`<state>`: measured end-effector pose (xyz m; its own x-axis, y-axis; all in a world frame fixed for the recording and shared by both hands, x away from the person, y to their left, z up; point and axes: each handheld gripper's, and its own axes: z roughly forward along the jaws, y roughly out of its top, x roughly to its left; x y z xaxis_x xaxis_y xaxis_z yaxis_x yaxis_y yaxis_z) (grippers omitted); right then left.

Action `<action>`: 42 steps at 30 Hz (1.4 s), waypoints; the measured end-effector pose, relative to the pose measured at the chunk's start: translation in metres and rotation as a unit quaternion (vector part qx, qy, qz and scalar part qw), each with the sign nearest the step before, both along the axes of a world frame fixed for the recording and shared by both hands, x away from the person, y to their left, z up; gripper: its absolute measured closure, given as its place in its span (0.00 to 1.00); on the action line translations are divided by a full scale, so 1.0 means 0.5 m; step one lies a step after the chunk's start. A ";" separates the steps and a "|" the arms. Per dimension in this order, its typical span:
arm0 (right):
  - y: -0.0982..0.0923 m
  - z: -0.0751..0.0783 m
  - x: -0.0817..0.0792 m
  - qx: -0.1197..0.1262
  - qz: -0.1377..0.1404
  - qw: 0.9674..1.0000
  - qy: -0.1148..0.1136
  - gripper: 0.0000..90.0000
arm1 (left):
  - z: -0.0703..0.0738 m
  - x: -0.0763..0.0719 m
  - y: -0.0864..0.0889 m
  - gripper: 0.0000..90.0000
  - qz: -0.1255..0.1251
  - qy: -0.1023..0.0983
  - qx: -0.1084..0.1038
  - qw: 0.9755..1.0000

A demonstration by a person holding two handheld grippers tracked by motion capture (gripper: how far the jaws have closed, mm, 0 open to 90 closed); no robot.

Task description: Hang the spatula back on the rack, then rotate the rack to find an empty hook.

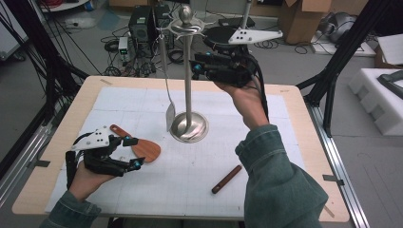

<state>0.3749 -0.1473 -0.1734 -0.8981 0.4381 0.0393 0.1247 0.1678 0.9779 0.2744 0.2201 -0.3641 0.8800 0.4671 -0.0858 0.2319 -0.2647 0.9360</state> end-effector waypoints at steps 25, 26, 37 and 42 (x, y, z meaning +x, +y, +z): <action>-0.069 -0.143 -0.049 -0.013 -0.018 0.999 0.042 0.45 | -0.006 0.008 -0.001 0.29 0.003 0.004 0.004 1.000; -0.071 -0.147 -0.050 -0.014 -0.019 0.999 0.045 0.44 | -0.006 0.008 -0.001 0.30 0.003 0.004 0.004 1.000; -0.093 -0.190 -0.062 -0.017 -0.026 0.998 0.059 0.41 | -0.009 0.010 0.005 0.31 0.012 0.004 0.002 1.000; -0.096 -0.213 -0.071 -0.020 -0.027 0.997 0.066 0.40 | -0.012 0.010 0.013 0.34 0.020 0.004 0.002 1.000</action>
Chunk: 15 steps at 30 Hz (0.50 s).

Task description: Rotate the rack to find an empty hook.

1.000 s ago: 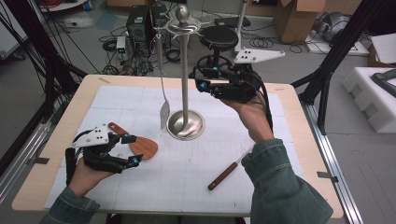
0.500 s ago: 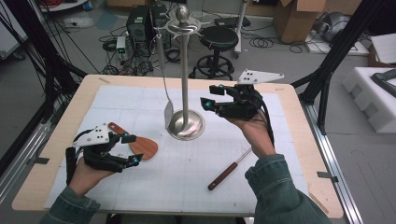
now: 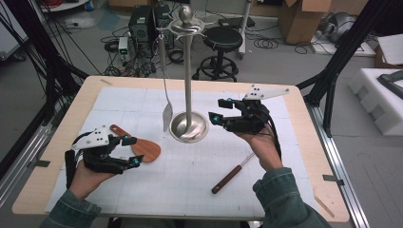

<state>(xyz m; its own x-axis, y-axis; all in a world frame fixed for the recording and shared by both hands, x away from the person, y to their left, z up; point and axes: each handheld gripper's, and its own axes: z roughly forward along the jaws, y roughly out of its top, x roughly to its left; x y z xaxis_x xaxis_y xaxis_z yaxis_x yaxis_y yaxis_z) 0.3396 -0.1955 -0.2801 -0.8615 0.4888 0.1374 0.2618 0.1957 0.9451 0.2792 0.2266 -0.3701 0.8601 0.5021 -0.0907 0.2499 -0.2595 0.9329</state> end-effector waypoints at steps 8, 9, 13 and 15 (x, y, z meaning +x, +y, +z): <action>-0.011 -0.039 -0.012 -0.008 0.001 1.000 0.009 0.39 | -0.006 0.010 0.017 0.42 0.021 0.003 0.002 1.000; -0.013 -0.042 -0.013 -0.009 0.000 1.000 0.010 0.38 | -0.007 0.013 0.019 0.43 0.025 0.004 0.002 1.000; -0.025 -0.059 -0.021 -0.010 -0.003 1.000 0.014 0.38 | -0.009 0.017 0.021 0.47 0.026 0.005 0.005 1.000; -0.033 -0.067 -0.025 -0.014 -0.006 1.000 0.016 0.38 | -0.010 0.016 0.017 0.48 0.025 0.004 0.008 1.000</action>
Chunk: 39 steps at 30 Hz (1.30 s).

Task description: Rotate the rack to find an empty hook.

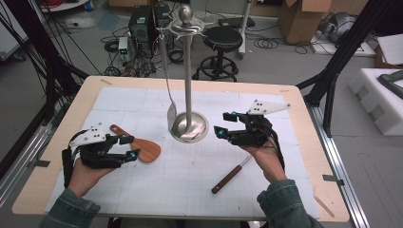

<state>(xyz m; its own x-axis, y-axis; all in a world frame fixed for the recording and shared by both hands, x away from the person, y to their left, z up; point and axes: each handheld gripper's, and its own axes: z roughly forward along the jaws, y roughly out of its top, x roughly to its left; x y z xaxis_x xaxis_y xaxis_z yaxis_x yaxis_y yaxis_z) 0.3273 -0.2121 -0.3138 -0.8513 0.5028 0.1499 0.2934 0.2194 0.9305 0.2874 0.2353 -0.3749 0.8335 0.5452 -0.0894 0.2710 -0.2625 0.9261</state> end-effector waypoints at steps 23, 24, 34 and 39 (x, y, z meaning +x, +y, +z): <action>-0.063 -0.117 -0.069 -0.052 0.027 0.997 0.041 0.57 | -0.007 -0.020 -0.029 0.33 -0.006 -0.004 0.021 1.000; -0.066 -0.124 -0.072 -0.053 0.031 0.997 0.043 0.59 | -0.009 -0.022 -0.029 0.33 -0.007 -0.004 0.016 1.000; -0.092 -0.180 -0.103 -0.082 0.058 0.993 0.063 0.85 | -0.018 -0.031 -0.035 0.32 -0.009 -0.004 0.021 1.000; -0.095 -0.198 -0.111 -0.097 0.067 0.991 0.069 0.96 | -0.020 -0.034 -0.036 0.32 -0.011 -0.004 0.021 1.000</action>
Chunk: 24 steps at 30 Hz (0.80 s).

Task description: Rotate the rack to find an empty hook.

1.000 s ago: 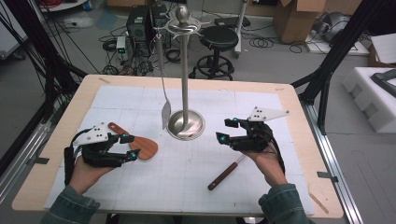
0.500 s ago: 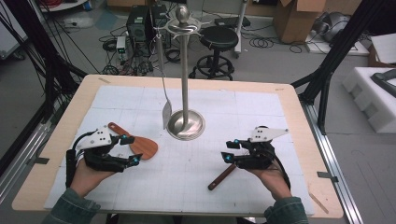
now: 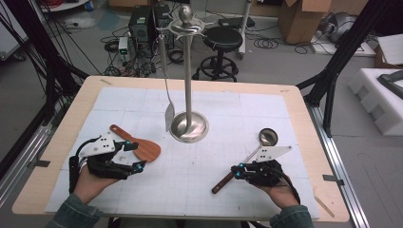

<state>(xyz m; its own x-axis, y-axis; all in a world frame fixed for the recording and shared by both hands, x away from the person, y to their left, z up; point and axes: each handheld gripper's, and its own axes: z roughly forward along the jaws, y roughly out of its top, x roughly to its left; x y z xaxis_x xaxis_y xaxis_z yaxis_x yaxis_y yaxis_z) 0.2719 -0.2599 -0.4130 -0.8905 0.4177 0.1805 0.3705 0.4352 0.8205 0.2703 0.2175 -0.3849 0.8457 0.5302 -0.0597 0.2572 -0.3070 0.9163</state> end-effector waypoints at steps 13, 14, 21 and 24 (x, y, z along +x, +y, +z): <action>0.020 -0.054 -0.021 -0.049 0.033 0.998 0.022 1.00 | -0.003 -0.001 0.005 0.32 -0.002 0.003 -0.007 1.000; 0.024 -0.057 -0.023 -0.051 0.037 0.998 0.024 1.00 | -0.003 -0.001 0.004 0.32 -0.003 0.004 -0.008 1.000; 0.046 -0.067 -0.027 -0.057 0.051 0.997 0.024 1.00 | -0.003 0.000 0.006 0.33 -0.006 0.003 -0.009 1.000; 0.056 -0.069 -0.025 -0.060 0.056 0.996 0.025 1.00 | -0.003 -0.001 0.007 0.33 -0.006 0.004 -0.013 1.000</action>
<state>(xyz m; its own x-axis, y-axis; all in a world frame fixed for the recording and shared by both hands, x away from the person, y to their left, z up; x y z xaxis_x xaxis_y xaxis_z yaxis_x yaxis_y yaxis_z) 0.2592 -0.2319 -0.4474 -0.9238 0.3374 0.1811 0.3534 0.5694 0.7422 0.2697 0.2209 -0.3864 0.8510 0.5190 -0.0803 0.2616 -0.2864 0.9217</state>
